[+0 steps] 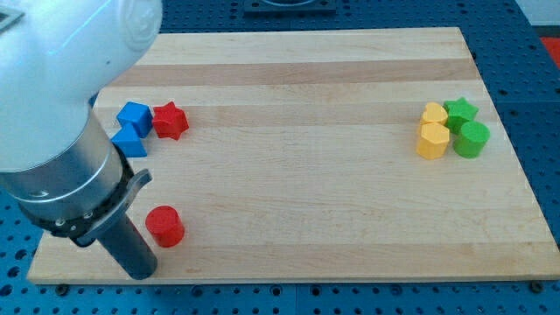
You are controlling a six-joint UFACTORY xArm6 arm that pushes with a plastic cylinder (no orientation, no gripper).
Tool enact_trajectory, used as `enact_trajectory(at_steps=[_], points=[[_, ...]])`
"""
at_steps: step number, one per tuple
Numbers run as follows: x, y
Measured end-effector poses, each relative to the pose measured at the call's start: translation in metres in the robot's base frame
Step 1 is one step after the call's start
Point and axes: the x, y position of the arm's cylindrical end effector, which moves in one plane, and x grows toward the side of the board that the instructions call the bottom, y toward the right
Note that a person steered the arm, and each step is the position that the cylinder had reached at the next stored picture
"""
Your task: Slide the red circle towards the group of blocks
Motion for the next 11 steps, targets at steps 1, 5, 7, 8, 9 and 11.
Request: enact_trajectory(at_steps=[1, 5, 7, 8, 9, 11], points=[[-0.017, 0.006], [-0.063, 0.050], [-0.093, 0.048], [-0.107, 0.043], [-0.108, 0.035], [-0.108, 0.020]])
